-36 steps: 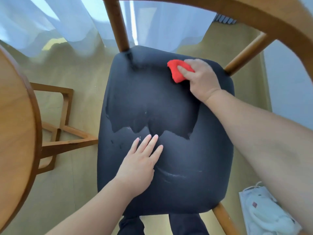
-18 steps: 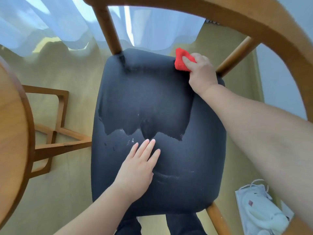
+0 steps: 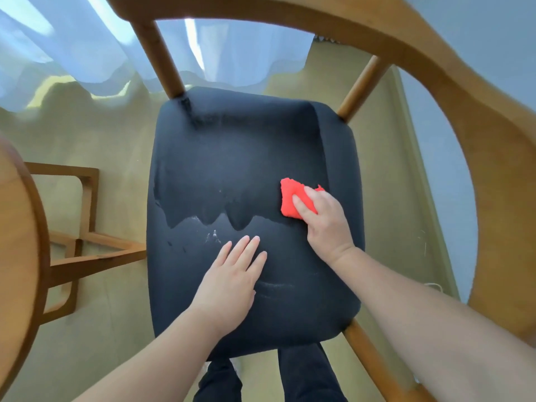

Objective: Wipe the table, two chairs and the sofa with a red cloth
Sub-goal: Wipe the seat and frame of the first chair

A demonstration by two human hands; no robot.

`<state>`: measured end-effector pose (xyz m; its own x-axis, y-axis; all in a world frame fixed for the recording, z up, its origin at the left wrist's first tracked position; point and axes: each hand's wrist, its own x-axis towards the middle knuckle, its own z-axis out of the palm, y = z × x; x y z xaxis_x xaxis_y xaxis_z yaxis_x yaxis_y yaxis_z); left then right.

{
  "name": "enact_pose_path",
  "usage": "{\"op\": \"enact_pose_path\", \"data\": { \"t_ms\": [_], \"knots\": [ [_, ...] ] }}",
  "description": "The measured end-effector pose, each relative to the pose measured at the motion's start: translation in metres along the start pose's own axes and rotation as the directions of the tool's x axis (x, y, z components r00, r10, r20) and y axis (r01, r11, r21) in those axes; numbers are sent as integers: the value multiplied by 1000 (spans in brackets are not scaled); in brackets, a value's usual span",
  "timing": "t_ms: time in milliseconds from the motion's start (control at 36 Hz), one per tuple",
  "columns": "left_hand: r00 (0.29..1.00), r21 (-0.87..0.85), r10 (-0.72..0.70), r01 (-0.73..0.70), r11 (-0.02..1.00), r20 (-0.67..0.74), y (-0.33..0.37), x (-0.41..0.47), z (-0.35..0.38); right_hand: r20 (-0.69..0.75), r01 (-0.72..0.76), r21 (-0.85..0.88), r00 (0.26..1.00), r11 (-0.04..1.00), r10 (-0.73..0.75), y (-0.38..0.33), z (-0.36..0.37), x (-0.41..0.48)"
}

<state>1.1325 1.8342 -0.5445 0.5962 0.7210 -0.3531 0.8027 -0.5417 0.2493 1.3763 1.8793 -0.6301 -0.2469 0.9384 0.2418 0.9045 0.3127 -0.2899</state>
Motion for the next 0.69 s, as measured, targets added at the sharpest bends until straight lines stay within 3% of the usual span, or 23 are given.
{"op": "enact_pose_path", "data": {
  "t_ms": [417, 556, 694],
  "knots": [
    [998, 43, 56, -56, 998, 2, -4, 5, 4, 90, 207, -31, 975, 978, -203, 34, -12, 19],
    [998, 33, 59, -59, 998, 1, -1, 13, 5, 57, 109, -86, 993, 990, -104, 66, -17, 57],
    [998, 33, 65, -65, 997, -3, 0, 24, 9, 105, 174, -83, 981, 981, -165, 90, -18, 80]
  ]
}}
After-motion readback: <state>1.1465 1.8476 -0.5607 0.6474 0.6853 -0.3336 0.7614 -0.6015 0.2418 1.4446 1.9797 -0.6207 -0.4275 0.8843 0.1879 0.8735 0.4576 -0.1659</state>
